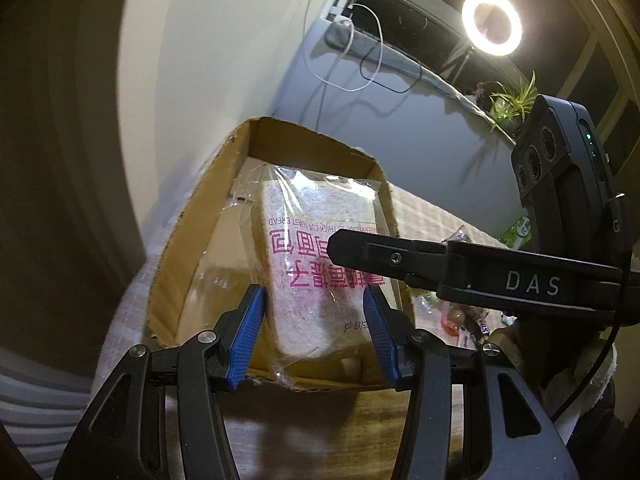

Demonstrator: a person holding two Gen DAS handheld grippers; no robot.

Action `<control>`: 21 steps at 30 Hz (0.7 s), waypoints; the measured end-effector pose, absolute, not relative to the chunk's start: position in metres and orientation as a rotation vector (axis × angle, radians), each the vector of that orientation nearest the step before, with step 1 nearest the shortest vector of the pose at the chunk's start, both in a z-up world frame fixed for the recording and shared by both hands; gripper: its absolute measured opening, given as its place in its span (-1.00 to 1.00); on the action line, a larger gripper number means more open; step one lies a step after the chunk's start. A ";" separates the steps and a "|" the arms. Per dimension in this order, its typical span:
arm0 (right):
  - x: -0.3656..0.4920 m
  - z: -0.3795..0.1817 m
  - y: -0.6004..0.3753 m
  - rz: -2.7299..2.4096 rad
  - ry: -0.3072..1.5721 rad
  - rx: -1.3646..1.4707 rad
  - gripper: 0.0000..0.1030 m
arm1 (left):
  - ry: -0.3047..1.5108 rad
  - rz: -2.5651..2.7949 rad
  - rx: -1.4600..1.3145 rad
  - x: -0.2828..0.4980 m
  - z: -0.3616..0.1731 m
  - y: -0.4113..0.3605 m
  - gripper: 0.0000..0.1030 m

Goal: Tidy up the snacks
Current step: 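Lift the bread slice with the left tool and lower it into the cardboard box, then grasp the pink candy with the left tool while the right tool grasps the green mint packet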

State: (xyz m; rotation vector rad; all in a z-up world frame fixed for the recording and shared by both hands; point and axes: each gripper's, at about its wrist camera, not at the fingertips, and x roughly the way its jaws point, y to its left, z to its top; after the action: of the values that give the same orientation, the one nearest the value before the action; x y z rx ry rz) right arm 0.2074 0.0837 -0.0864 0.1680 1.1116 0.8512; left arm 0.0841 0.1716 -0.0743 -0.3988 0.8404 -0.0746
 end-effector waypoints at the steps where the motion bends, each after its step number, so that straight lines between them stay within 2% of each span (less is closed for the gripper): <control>1: 0.208 -0.088 0.087 0.850 1.114 0.159 -0.02 | 0.840 -0.070 -0.400 0.084 -0.075 0.173 -0.05; 15: 0.202 -0.083 0.090 0.831 1.092 0.126 -0.01 | 0.823 -0.007 -0.369 0.082 -0.072 0.179 -0.05; 21: 0.196 -0.077 0.074 0.819 1.062 0.126 0.18 | 0.804 -0.012 -0.340 0.076 -0.066 0.168 -0.05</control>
State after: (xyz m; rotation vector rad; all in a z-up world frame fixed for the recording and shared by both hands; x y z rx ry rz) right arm 0.1958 0.0744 -0.0766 0.1262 1.0622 0.8185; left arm 0.0758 0.1681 -0.0657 -0.3403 0.8038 -0.0117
